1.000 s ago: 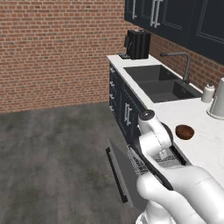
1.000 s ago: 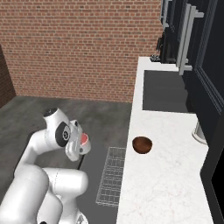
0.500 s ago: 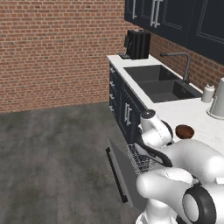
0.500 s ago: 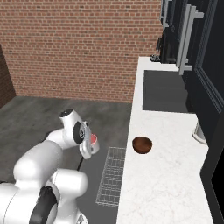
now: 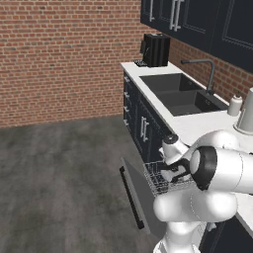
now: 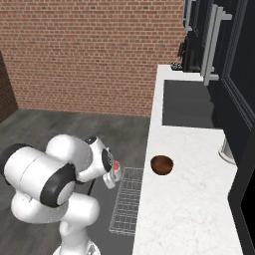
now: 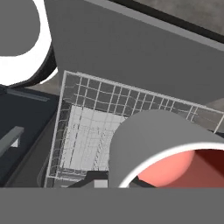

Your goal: Pick up the cup and bowl from the counter, place them in the dishwasher, and close the dishwasher door.

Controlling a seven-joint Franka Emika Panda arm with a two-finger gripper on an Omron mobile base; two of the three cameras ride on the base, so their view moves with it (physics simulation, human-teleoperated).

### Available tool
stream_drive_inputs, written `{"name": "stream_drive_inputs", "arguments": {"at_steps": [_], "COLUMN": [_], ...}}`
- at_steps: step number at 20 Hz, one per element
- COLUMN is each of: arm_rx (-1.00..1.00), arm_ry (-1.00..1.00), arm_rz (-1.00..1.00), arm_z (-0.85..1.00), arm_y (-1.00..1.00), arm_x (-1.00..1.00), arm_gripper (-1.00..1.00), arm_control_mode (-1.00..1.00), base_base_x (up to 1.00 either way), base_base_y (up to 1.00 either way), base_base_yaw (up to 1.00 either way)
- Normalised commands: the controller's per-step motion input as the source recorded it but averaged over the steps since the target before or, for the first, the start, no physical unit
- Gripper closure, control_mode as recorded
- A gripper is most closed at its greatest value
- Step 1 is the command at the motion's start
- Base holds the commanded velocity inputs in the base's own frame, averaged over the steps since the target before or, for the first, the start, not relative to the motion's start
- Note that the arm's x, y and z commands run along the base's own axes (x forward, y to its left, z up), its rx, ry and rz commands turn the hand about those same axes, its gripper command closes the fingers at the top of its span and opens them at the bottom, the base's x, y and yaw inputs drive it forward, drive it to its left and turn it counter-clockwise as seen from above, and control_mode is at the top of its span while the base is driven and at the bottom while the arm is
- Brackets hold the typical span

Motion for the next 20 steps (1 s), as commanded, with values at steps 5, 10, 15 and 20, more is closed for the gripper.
{"name": "stream_drive_inputs", "arguments": {"at_steps": [5, 10, 15, 20], "arm_rx": [0.0, 0.0, 0.0, -0.02], "arm_ry": [0.0, 0.03, 0.02, 0.01], "arm_rz": [-0.02, -0.02, -0.03, -0.01], "arm_z": [-0.54, -0.49, -0.52, -0.58], "arm_y": [-0.12, -0.22, -0.12, 0.0], "arm_x": [0.22, 0.28, 0.37, 0.41], "arm_gripper": [1.0, 1.0, 1.0, 1.0], "arm_control_mode": [-1.0, -1.0, -1.0, -1.0], "base_base_x": [0.0, 0.0, 0.0, 0.0], "base_base_y": [0.0, 0.0, 0.0, 0.0], "base_base_yaw": [0.0, 0.0, 0.0, 0.0]}}
